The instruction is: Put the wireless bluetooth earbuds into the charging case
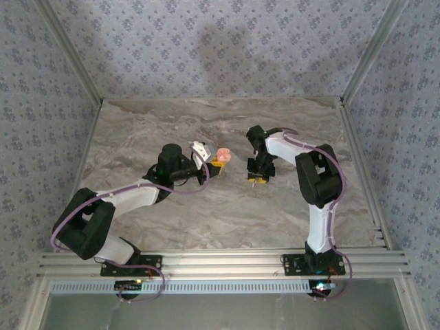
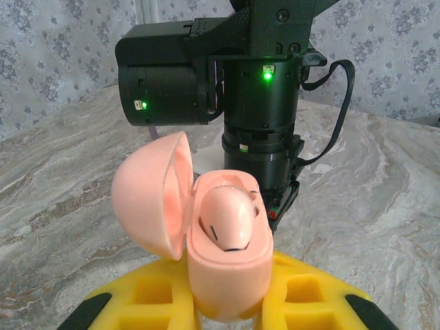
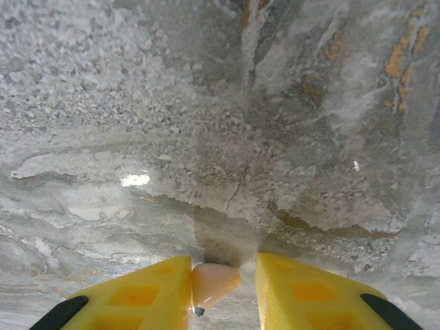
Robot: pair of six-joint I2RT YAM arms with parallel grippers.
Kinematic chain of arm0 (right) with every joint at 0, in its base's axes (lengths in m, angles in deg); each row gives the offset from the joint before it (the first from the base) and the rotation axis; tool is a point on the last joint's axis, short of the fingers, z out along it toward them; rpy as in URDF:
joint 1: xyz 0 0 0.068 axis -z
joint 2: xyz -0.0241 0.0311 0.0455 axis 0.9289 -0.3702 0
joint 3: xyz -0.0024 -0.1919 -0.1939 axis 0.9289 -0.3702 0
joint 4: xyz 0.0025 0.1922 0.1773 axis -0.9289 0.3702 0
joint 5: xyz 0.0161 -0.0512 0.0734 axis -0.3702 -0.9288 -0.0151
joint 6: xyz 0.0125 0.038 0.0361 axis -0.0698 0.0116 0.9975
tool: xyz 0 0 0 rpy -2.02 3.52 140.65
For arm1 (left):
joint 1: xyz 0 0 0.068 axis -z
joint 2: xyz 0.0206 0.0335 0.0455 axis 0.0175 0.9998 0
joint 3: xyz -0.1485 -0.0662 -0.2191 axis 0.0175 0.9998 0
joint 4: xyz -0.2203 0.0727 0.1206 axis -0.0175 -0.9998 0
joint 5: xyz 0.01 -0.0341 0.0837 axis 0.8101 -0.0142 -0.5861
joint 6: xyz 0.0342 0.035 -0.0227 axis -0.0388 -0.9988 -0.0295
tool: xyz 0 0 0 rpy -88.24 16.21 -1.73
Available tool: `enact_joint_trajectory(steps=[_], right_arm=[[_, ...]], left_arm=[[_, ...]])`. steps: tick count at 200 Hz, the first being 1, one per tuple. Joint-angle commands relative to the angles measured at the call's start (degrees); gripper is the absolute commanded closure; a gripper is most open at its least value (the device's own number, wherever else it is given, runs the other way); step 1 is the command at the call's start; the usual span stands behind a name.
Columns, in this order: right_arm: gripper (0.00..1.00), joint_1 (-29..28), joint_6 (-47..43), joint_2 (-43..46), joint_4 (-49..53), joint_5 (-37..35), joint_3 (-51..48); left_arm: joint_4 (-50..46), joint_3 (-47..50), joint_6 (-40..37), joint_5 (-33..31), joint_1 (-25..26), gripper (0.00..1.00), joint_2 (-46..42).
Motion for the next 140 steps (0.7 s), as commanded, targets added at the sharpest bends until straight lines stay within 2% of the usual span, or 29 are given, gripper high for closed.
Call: enact_joint_trajectory(steps=[1,84,140], right_arm=[[0.73,-0.4,-0.3,-1.8,0.6,0.5,0.9],[0.78,-0.4,2.2,3.8,-3.3,0.3,-2.9],[0.78,-1.5,7.4,16.6,-9.1,-2.7,-10.2]], left_arm=[[0.1,-2.0,-1.1,0.1,0.4,0.95,0.3],[-0.6,-2.3,-1.3,-0.2,0.4,0.96,1.0],[4.3,-1.3,1.9,-1.9,1.1,0.95,4.2]])
